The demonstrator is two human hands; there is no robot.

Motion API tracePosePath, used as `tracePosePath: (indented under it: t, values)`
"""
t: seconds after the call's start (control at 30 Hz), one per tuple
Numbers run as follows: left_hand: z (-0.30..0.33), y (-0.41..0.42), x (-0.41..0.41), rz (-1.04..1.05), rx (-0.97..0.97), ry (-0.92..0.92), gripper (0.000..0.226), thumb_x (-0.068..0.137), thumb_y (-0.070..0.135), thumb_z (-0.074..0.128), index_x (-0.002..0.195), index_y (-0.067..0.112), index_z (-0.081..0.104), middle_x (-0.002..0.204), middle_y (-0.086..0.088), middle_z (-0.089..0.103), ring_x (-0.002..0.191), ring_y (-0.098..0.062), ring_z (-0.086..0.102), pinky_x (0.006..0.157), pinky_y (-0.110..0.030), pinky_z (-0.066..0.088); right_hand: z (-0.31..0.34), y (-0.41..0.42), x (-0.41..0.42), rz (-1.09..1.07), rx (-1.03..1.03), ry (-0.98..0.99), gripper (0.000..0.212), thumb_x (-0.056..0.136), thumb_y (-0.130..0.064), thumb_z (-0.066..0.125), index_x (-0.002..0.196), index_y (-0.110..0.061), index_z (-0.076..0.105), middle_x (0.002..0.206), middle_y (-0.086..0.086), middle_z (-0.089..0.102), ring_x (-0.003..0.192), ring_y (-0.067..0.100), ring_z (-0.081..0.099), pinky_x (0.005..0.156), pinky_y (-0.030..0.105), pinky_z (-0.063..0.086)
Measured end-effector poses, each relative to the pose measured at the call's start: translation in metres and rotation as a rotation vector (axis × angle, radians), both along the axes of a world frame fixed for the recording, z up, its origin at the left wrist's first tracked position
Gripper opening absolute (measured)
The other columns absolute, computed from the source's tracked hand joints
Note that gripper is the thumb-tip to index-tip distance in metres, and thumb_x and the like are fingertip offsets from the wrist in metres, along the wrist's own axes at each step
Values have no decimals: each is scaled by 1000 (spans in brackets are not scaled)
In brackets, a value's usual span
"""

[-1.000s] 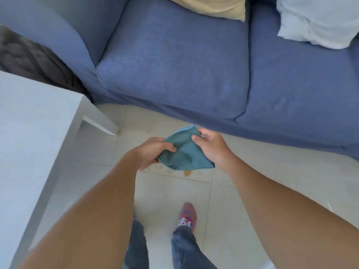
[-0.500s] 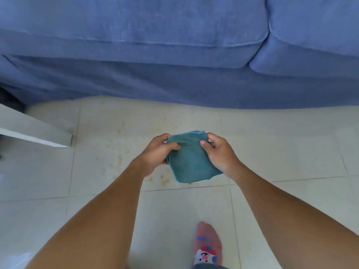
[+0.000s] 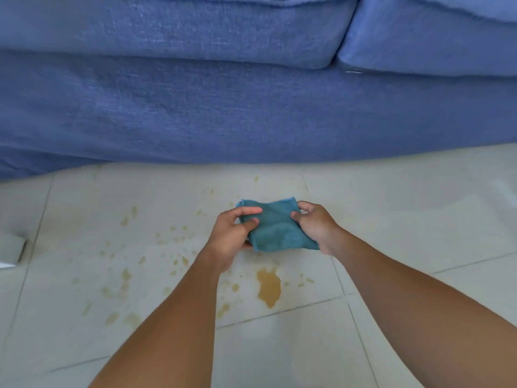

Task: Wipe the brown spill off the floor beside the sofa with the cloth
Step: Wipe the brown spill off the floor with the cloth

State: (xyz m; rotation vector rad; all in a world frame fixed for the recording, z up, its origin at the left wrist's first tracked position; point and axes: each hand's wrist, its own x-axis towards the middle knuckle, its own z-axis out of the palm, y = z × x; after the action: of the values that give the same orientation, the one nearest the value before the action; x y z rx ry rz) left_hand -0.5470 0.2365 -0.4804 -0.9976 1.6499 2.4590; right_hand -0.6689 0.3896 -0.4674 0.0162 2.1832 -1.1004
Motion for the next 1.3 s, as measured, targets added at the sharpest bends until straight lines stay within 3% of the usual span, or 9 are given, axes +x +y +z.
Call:
tracePosePath:
  t: [0.13, 0.27, 0.43, 0.57, 0.73, 0.83, 0.93, 1.1, 1.3]
  values:
    - [1, 0, 5, -25, -21, 6, 38, 87, 1, 75, 121, 18, 70, 128, -8, 63, 109, -24, 69, 84, -34, 61, -10, 7, 23, -21, -39, -35, 22, 105, -18, 53, 105, -28, 72, 100, 6, 78, 83, 25, 76, 69, 34, 60]
    - [-9, 6, 4, -185, -215, -32, 56, 83, -3, 78, 133, 13, 60, 132, 0, 48, 116, -24, 60, 61, -22, 59, -13, 16, 13, 45, -64, 112, 26, 105, -13, 52, 99, -29, 72, 86, 0, 76, 77, 23, 73, 67, 30, 56]
    - [0, 39, 2, -406, -507, -59, 76, 80, 0, 81, 146, 7, 46, 131, 2, 35, 110, -21, 52, 55, -24, 57, -6, 43, 18, 93, 50, 281, 27, 103, -11, 50, 110, -24, 73, 100, 0, 75, 93, 23, 71, 82, 33, 58]
    - [-9, 71, -9, -574, -740, -102, 78, 82, 10, 81, 149, 5, 41, 139, -1, 32, 110, -13, 42, 91, -20, 46, -19, 77, 21, 130, 157, 325, 24, 103, -11, 50, 109, -21, 71, 95, 3, 72, 89, 26, 68, 78, 35, 57]
    - [-16, 102, -12, -655, -881, -197, 57, 86, 17, 74, 136, 8, 49, 141, -2, 28, 106, -27, 58, 95, -33, 52, -32, 100, 19, 139, 229, 355, 25, 103, -10, 51, 121, -17, 66, 111, 7, 67, 97, 25, 65, 79, 30, 50]
    - [-16, 100, -5, -646, -1039, -254, 55, 87, 29, 71, 136, 16, 48, 142, 2, 26, 99, -25, 61, 86, -40, 57, -35, 100, 28, 191, 331, 391, 44, 102, -12, 52, 145, -18, 51, 133, 8, 46, 109, 23, 53, 91, 31, 49]
    - [-20, 90, 9, -542, -1168, -181, 51, 93, 38, 63, 141, 23, 51, 147, 6, 27, 117, -17, 53, 90, -37, 54, -37, 95, 38, 383, 513, 635, 58, 98, -18, 57, 153, -22, 39, 141, 5, 36, 121, 25, 37, 104, 35, 42]
    - [-38, 71, 41, -450, -1382, -114, 48, 97, 46, 51, 141, 26, 53, 151, 3, 37, 136, -20, 34, 109, -39, 31, -40, 84, 44, 575, 499, 908, 53, 96, -26, 60, 147, -18, 49, 148, 6, 43, 126, 28, 43, 105, 42, 40]
    - [-52, 66, 98, -358, -1473, -108, 71, 93, 62, 41, 145, 15, 47, 150, 0, 44, 146, -20, 29, 110, -45, 32, -52, 85, 47, 837, 425, 832, 51, 105, -35, 48, 153, -18, 46, 165, 3, 34, 153, 25, 27, 125, 39, 18]
